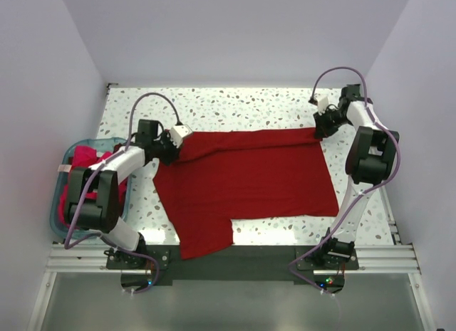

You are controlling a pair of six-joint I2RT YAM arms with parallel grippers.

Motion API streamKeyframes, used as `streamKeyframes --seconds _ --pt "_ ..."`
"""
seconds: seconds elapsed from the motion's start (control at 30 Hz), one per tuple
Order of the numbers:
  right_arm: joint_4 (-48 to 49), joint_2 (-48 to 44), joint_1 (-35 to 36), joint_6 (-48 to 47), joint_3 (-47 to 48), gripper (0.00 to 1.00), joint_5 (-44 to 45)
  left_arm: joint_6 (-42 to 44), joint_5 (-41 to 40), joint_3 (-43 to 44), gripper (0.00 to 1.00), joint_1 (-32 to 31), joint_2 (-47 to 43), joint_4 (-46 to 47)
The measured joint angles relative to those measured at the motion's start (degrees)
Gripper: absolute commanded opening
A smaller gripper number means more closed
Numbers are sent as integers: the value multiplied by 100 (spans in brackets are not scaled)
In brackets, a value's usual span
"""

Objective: Fold and stack the t-shirts
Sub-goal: Fold the tshirt

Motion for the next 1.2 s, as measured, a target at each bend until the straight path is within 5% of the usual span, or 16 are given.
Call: streamKeyframes --seconds 0.2,0.27,0.57,0.83,1.2 --pt "-181 2 2 -74 55 48 188 437 367 129 46 26 98 -719" --pt "-306 2 0 -103 155 52 245 621 590 367 48 90 96 -1150" --pt "-796 9 52 -133 922 50 304 686 1320 2177 69 315 564 -1998" --pt "-1239 328 400 -363 1215 44 326 315 1493 2780 68 262 1823 -2159" --pt "-1609 682 566 -837 1078 42 649 131 1032 2931 67 -275 2385 -2085"
